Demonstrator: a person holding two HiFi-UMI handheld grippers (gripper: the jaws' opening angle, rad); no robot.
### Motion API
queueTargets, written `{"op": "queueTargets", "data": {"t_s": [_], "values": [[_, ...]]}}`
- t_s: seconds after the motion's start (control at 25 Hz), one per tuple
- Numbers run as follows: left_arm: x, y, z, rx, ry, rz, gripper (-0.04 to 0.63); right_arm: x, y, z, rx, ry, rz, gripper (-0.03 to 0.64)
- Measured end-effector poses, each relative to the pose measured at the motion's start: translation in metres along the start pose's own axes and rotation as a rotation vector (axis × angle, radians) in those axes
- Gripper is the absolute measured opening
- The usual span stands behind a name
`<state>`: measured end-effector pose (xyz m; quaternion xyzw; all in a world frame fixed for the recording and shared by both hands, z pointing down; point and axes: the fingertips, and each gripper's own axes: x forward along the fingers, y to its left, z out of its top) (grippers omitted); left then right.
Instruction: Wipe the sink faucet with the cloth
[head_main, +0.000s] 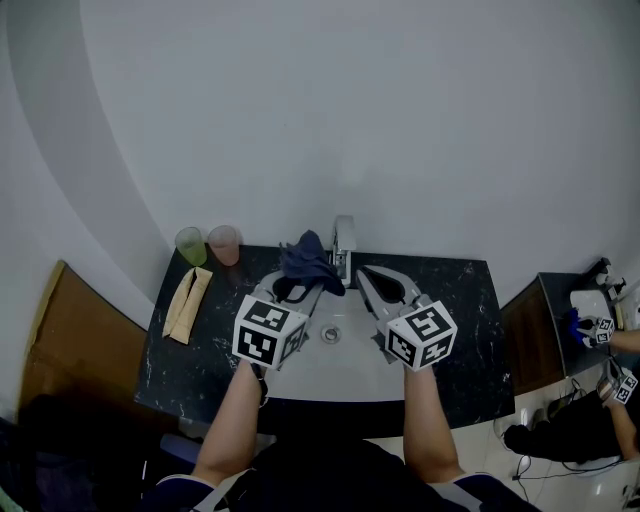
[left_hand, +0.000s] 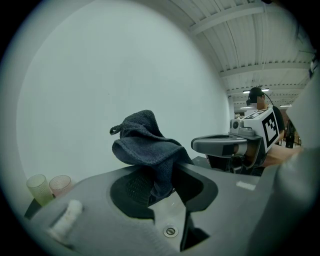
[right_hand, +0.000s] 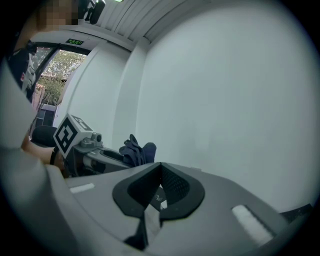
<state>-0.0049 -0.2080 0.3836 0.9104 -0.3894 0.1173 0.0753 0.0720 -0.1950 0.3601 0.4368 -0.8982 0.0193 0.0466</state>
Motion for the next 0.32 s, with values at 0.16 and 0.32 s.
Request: {"op": "queueTargets", "data": {"t_s": [0.16,0.32], "values": [[0.0012,0.0007,0.0008,0.0,-0.002,-0.001,0.114,0.0011,-0.0006,0.0012,-0.002,-0.002,0.001,0.005],[0.0024,0.0033,0.0,0.001,-0.002,-0.003,0.114,0.0042,-0.0006,0.0016,-0.006,-0.005,0.003,0.005]]}}
